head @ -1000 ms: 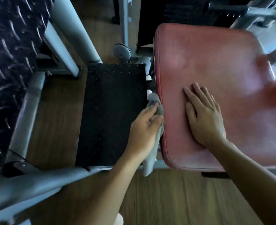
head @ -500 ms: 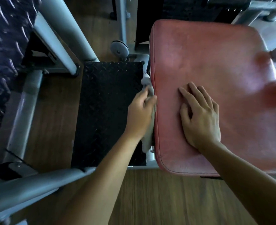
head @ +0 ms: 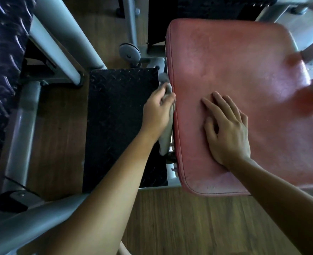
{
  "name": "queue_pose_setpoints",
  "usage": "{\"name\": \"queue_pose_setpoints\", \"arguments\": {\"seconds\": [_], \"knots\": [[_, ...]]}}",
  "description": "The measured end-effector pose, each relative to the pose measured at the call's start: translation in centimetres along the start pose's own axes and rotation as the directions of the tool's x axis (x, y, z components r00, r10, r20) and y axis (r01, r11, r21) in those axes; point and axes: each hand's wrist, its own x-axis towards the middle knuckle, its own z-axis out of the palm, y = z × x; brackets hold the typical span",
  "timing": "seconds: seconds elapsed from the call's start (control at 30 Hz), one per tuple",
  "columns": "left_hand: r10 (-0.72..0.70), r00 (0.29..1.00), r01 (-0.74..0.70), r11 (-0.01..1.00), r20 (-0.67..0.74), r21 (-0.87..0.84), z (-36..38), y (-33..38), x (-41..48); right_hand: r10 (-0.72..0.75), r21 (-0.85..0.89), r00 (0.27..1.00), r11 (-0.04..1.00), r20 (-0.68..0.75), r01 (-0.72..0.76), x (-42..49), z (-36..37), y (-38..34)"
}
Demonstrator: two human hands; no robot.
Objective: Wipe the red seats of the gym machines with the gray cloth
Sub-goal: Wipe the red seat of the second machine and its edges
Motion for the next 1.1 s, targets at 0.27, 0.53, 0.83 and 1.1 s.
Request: {"name": "queue_pose_setpoints", "arguments": {"seconds": [0.27,0.53,0.83,1.1], "knots": [[0.000,1.000,-0.001,1.000,0.025,0.029,-0.7,-0.6,-1.2,0.019,0.047,1.000,0.999,0.004,-0.019,-0.2,-0.2,0.0],[-0.032,0.999,0.032,0.999,0.011,-0.015,1.1,-4.0,-15.2,-0.016,0.010,0.995,1.000,0.101,0.015,-5.0,-1.1,0.2],[-0.014,0.992,0.008,0.999,-0.127,-0.054,2.6,-2.3,-11.9,-0.074,-0.027,0.995,0.997,-0.074,0.072,-7.3,-0.7,0.6],[0.065,0.981,-0.075,0.996,-0.180,-0.046,3.7,-3.9,-14.4,-0.086,-0.028,0.993,0.996,-0.084,0.084,-7.4,-0.7,0.6]]}}
